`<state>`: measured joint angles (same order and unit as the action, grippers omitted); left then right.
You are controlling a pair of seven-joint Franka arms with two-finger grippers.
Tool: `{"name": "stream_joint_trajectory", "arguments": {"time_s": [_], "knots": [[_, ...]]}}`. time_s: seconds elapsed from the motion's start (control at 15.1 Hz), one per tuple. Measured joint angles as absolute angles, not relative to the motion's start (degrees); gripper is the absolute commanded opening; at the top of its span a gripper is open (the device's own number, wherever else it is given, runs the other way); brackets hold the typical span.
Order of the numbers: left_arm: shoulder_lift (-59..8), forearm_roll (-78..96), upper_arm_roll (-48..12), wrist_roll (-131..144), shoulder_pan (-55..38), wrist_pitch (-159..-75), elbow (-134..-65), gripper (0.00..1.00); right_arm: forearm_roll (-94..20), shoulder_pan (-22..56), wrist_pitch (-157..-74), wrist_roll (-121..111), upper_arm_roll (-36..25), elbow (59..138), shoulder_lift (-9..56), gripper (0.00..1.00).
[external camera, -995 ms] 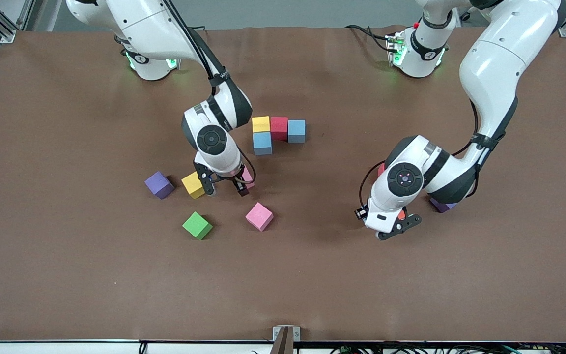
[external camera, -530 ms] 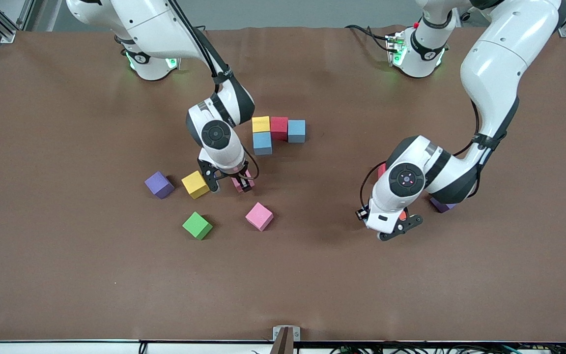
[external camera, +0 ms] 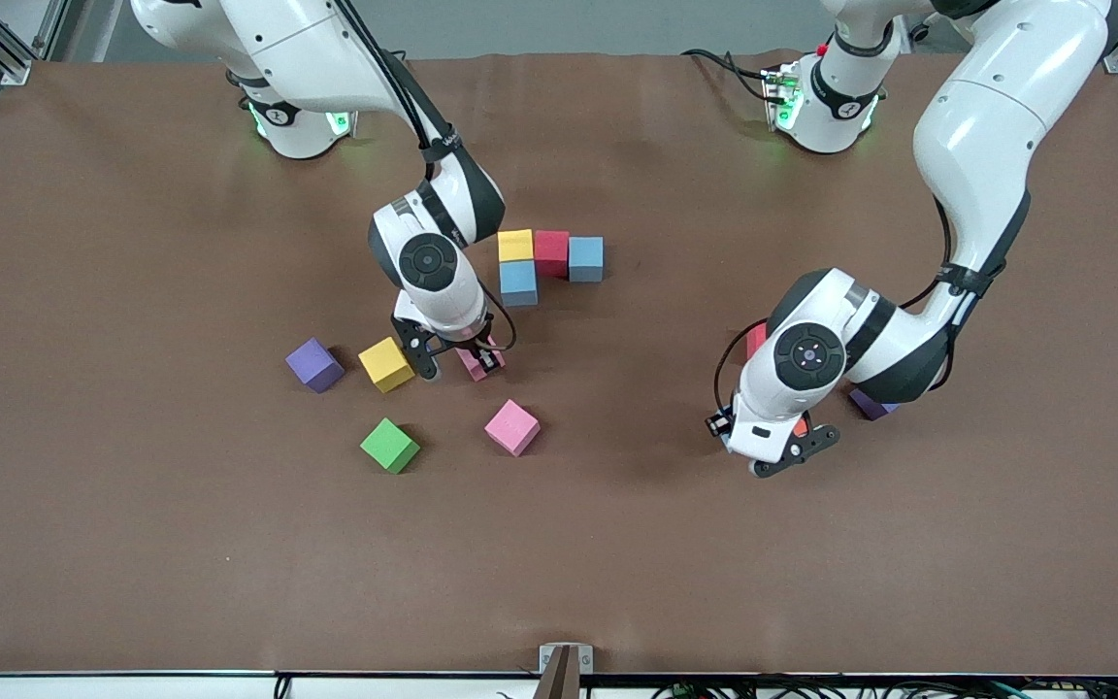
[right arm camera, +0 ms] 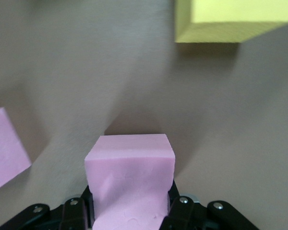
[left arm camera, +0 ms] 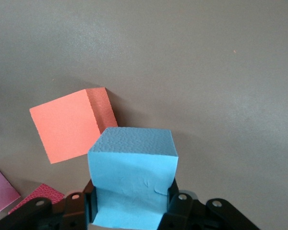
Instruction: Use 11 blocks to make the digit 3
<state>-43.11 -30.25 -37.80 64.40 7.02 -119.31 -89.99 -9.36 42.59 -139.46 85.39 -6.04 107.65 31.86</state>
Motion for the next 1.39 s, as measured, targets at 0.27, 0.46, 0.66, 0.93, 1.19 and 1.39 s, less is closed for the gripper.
{"name": "stream_joint_trajectory", "arguments": {"time_s": [0.27,0.46,0.66,0.93,1.19,1.39], "knots": [[-43.11,-30.25,-37.8,64.4,7.06,-119.31,-89.89,0.39,-9.35,43.99,-139.6,70.56,-5.88,106.62,31.82,0.16],[-43.1,-30.25,-37.8,64.4,7.13,-119.31,-89.68,0.4,-9.35,45.27,-139.59,57.3,-5.81,106.39,31.82,0.2],[-43.1,-30.25,-37.8,64.4,7.32,-119.31,-89.63,0.4,-8.77,46.77,-139.57,48.09,-5.78,106.38,31.82,0.2],[-43.11,-30.25,-37.79,64.4,7.32,-119.31,-89.7,0.4,-2.78,48.09,-138.98,44.21,-5.77,106.45,31.83,0.2],[-43.11,-30.25,-37.81,64.4,7.1,-119.3,-89.77,0.4,-2.04,49.34,-138.84,43.37,-5.75,106.93,31.86,0.2],[-43.11,-30.25,-37.81,64.4,7.05,-119.3,-89.82,0.4,-2.02,50.33,-138.76,43.3,-5.74,107.36,31.86,0.2]]}}
